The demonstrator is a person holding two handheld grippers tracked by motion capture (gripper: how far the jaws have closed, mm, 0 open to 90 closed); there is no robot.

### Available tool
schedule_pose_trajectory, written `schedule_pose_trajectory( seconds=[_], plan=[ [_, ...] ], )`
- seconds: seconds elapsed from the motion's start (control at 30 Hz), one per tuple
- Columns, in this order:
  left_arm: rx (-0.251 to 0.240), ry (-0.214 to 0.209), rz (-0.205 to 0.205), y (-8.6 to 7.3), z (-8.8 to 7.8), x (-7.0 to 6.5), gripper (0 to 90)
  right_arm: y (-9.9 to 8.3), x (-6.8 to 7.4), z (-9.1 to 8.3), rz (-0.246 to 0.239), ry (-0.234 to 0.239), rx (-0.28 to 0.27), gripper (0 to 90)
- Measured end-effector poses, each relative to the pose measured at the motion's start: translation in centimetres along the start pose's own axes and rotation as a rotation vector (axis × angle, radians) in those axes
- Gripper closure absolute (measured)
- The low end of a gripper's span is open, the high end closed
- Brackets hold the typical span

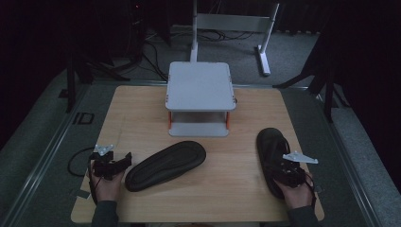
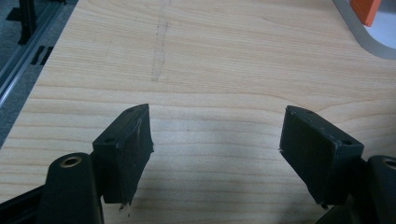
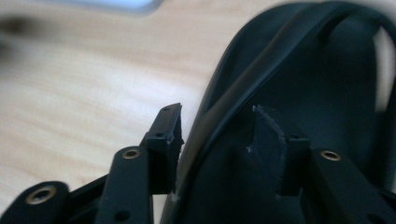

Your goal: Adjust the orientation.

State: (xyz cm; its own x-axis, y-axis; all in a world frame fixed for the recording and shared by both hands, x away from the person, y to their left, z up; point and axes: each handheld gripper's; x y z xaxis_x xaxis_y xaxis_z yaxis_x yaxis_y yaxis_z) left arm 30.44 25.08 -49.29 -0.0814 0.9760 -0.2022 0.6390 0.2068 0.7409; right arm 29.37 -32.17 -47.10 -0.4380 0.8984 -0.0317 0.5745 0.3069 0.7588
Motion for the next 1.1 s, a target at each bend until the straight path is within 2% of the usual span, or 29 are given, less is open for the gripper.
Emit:
schedule_pose_trajectory(
  seconds=[0.07,0.13,0.3,0.4,0.67,0.7,0.73,0.77,0.8,0.83,0.97,1.1],
  plan=[
    [-0.003,0.000,0.000,0.0,0.0,-0.1,25.5,-0.2,0.4,0.6,-0.024,-0.009,0.027,60.4],
    [-0.004,0.000,-0.001,0.0,-0.1,-0.1,25.5,0.0,0.8,0.8,-0.050,-0.023,0.024,67.0],
    [-0.003,-0.001,0.000,0.0,0.0,0.0,25.5,0.3,1.4,0.9,-0.033,-0.038,0.033,74.2],
    [-0.002,-0.001,0.000,0.0,-0.1,0.0,25.5,0.5,2.3,0.9,-0.026,-0.010,0.031,77.8],
    [-0.005,0.000,-0.004,0.0,-0.1,0.0,25.5,1.1,5.7,0.7,-0.076,0.062,-0.007,81.3],
    [-0.005,0.000,-0.004,0.0,-0.1,0.0,25.5,1.1,5.7,0.7,-0.076,0.062,-0.007,81.3],
    [-0.007,0.000,-0.004,0.0,-0.1,0.0,25.5,1.3,6.5,0.6,-0.087,0.084,-0.021,82.1],
    [-0.008,-0.001,-0.005,0.0,-0.1,0.0,25.5,1.3,6.5,0.6,-0.087,0.084,-0.021,82.1],
    [-0.008,-0.001,-0.003,0.0,-0.1,0.0,25.5,1.5,7.4,0.6,-0.096,0.082,-0.026,83.0],
    [-0.010,-0.001,-0.004,0.0,-0.2,0.0,25.5,1.5,7.6,0.6,-0.098,0.077,-0.025,83.1],
    [-0.012,-0.002,-0.006,0.0,-0.2,0.0,25.5,1.6,8.3,0.4,-0.066,0.112,-0.051,82.9],
    [-0.012,-0.003,-0.005,0.0,-0.2,0.0,25.5,1.9,9.3,-0.2,-0.069,0.122,-0.093,83.1]
  ],
)
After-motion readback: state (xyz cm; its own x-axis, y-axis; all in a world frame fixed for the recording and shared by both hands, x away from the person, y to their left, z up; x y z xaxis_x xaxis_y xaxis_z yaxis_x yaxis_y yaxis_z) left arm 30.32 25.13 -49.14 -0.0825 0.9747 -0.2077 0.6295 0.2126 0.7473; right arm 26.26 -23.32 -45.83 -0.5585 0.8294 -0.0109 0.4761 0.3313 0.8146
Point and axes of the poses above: each handheld gripper's, and its own axes: z roughly forward along the jaws, y roughly out of its top, x roughly to its left, and after that the axes turned 7 degrees about -z, right-handed
